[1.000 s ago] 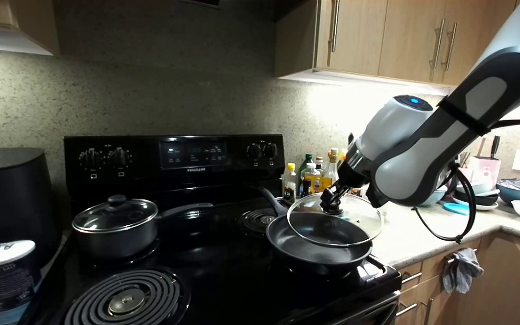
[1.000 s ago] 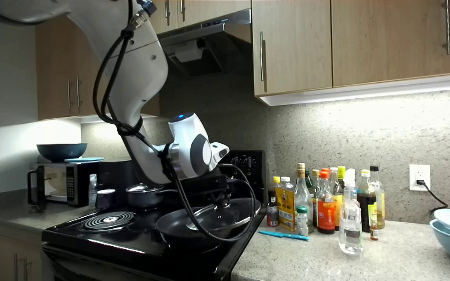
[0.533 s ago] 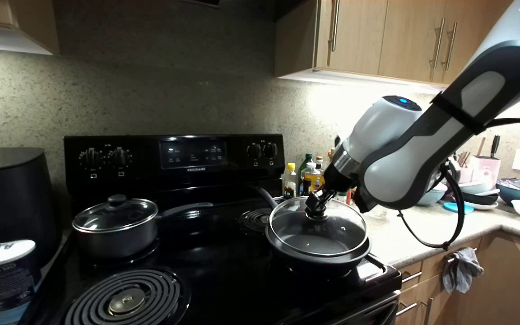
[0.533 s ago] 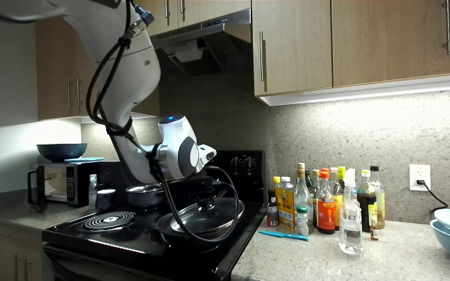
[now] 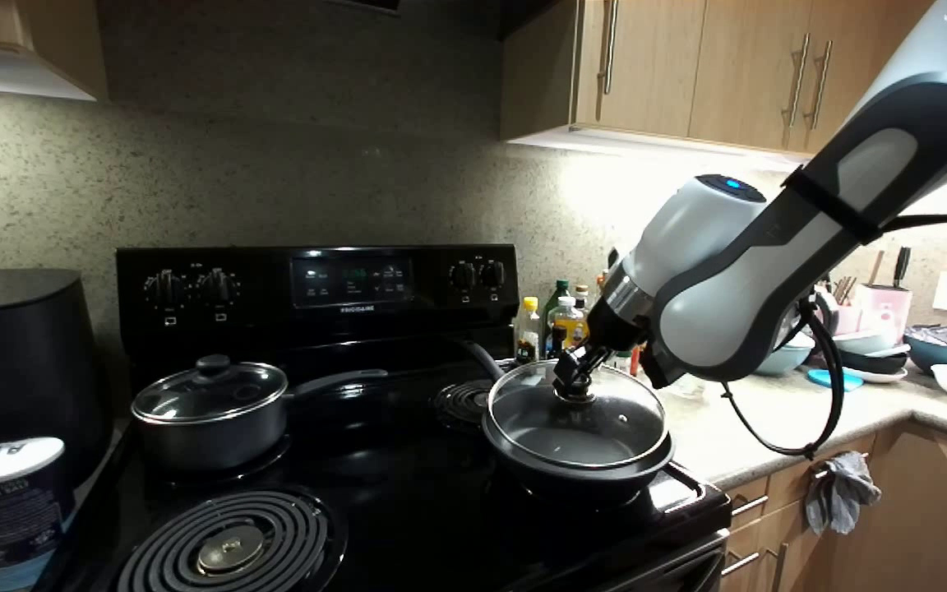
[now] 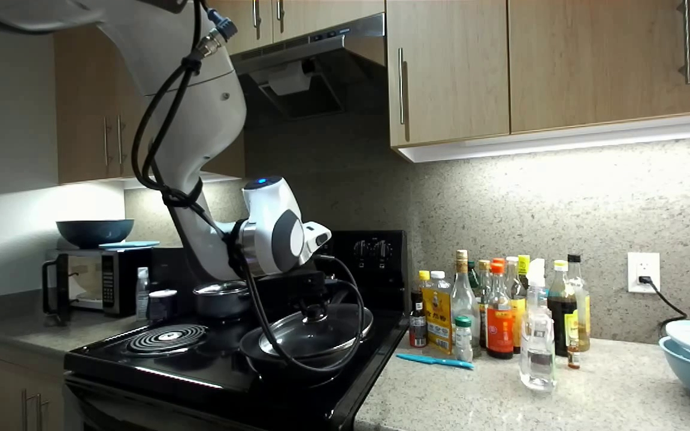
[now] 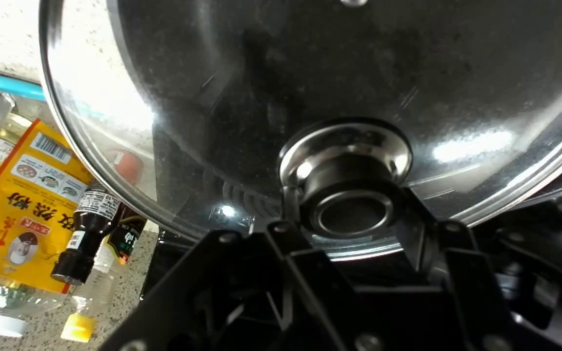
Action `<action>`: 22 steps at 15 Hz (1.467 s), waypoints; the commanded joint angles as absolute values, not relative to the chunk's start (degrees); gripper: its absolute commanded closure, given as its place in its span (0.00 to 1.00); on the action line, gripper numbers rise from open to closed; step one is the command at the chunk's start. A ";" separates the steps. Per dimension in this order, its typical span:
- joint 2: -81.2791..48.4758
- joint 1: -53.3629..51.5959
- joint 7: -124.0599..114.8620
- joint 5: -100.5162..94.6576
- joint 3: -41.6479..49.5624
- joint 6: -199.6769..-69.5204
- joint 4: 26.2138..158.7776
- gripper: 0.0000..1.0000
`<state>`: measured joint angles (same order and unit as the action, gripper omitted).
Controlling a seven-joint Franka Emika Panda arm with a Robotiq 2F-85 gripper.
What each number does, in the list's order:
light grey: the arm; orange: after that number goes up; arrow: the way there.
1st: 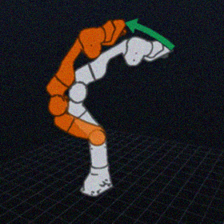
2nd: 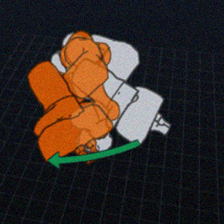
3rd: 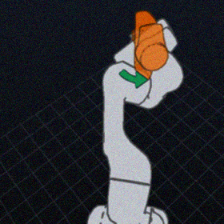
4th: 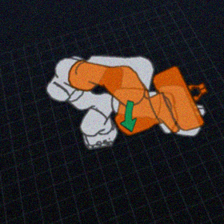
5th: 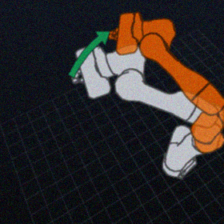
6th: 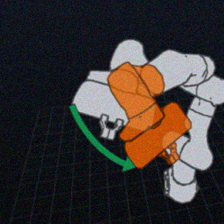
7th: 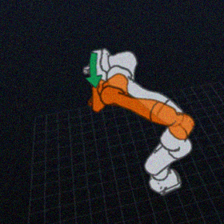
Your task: Put the lid on the pan.
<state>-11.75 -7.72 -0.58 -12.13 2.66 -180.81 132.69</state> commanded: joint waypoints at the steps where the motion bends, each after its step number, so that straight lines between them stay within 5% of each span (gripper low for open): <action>1: -12.89 -3.75 1.88 -8.38 -3.40 -178.21 132.01 0.75; 8: -14.39 2.92 3.27 -2.87 -10.54 -173.78 129.32 0.75; 15: -13.95 0.36 1.11 -1.53 -4.31 -169.90 125.85 0.75; 16: -14.29 0.28 1.09 -1.50 -4.07 -169.77 125.17 0.50; 19: -14.50 0.09 1.08 -1.52 -4.06 -169.79 124.94 0.50; 20: -14.50 0.08 1.08 -1.53 -4.05 -169.79 124.93 0.75; 22: -14.91 0.73 2.53 -0.16 -5.58 -168.80 124.57 0.75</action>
<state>-14.61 0.92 0.60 -2.22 -4.82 -169.98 124.97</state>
